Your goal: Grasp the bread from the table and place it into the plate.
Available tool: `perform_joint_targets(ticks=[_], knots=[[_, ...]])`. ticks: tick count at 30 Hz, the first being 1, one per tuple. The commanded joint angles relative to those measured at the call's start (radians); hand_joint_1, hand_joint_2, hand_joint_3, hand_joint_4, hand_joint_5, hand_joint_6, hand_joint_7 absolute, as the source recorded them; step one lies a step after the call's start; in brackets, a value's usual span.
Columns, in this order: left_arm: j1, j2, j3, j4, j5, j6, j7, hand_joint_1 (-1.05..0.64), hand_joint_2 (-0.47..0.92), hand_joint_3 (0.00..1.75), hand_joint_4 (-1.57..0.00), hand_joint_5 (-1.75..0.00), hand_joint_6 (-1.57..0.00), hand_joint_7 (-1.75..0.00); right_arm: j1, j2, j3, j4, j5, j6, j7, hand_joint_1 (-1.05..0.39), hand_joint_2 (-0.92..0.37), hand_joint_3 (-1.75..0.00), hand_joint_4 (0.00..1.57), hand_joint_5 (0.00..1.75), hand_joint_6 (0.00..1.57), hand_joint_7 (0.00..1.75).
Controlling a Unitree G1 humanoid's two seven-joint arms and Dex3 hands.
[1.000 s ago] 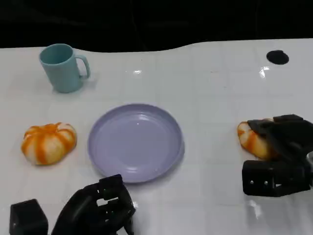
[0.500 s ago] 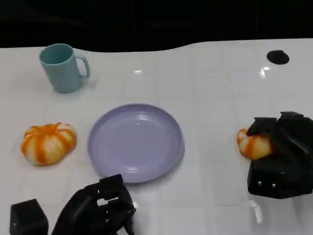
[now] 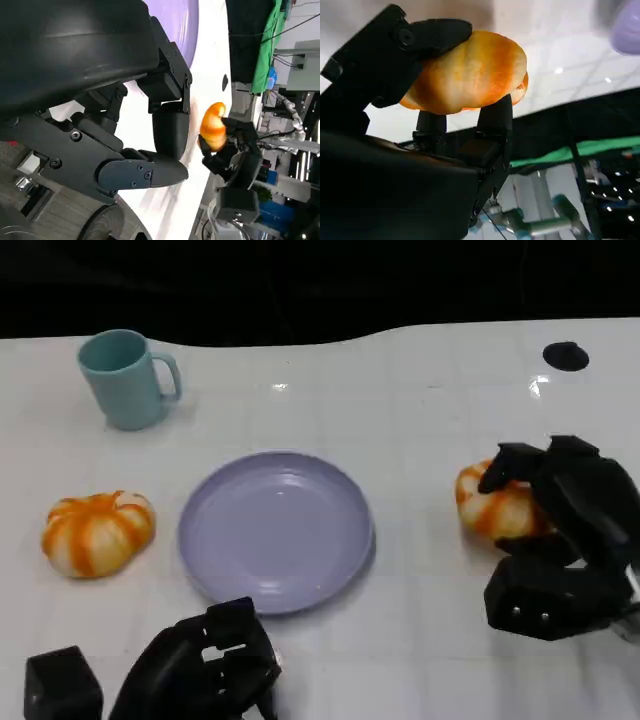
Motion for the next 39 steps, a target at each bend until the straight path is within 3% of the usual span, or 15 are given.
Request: perform_joint_targets(ticks=[1, 6, 11, 18, 27, 39], knots=[[0.005, 0.010, 0.004, -0.006, 0.001, 0.005, 0.006, -0.57, 0.70, 0.60, -0.78, -1.75, -0.75, -1.43, 0.033, 0.020, -0.026, -0.089, 0.048, -0.029, 0.013, -0.03, -0.37, -1.22, 0.94, 1.75, 0.83, 1.55], [0.009, 0.013, 0.004, -0.012, 0.001, 0.009, 0.007, -0.56, 0.69, 0.61, -0.78, -1.75, -0.75, -1.42, 0.050, 0.056, -0.034, -0.199, 0.091, -0.026, 0.091, -0.04, -0.36, -1.29, 0.96, 1.75, 0.77, 1.68], [0.007, 0.014, 0.005, -0.012, -0.003, 0.016, 0.004, -0.57, 0.69, 0.61, -0.78, -1.75, -0.75, -1.43, 0.032, 0.107, -0.019, -0.218, 0.088, -0.061, 0.100, -0.04, -0.27, -1.42, 1.00, 1.75, 0.79, 1.72], [0.003, 0.016, 0.006, 0.001, 0.003, 0.001, 0.000, -0.58, 0.69, 0.61, -0.78, -1.75, -0.76, -1.42, -0.011, 0.181, 0.022, -0.194, 0.050, -0.087, 0.100, -0.07, -0.21, -1.43, 1.00, 1.75, 0.83, 1.59], [0.008, 0.016, 0.001, 0.003, 0.009, -0.019, -0.002, -0.58, 0.67, 0.65, -0.79, -1.75, -0.77, -1.40, -0.104, 0.296, 0.063, -0.034, 0.028, -0.098, 0.064, -0.10, -0.25, -1.42, 0.99, 1.75, 0.76, 1.74], [0.012, 0.010, -0.008, -0.002, 0.003, -0.018, -0.006, -0.56, 0.66, 0.66, -0.79, -1.75, -0.77, -1.41, -0.213, 0.402, 0.088, 0.185, 0.024, -0.060, 0.035, -0.12, -0.31, -1.34, 0.94, 1.75, 0.72, 1.75]])
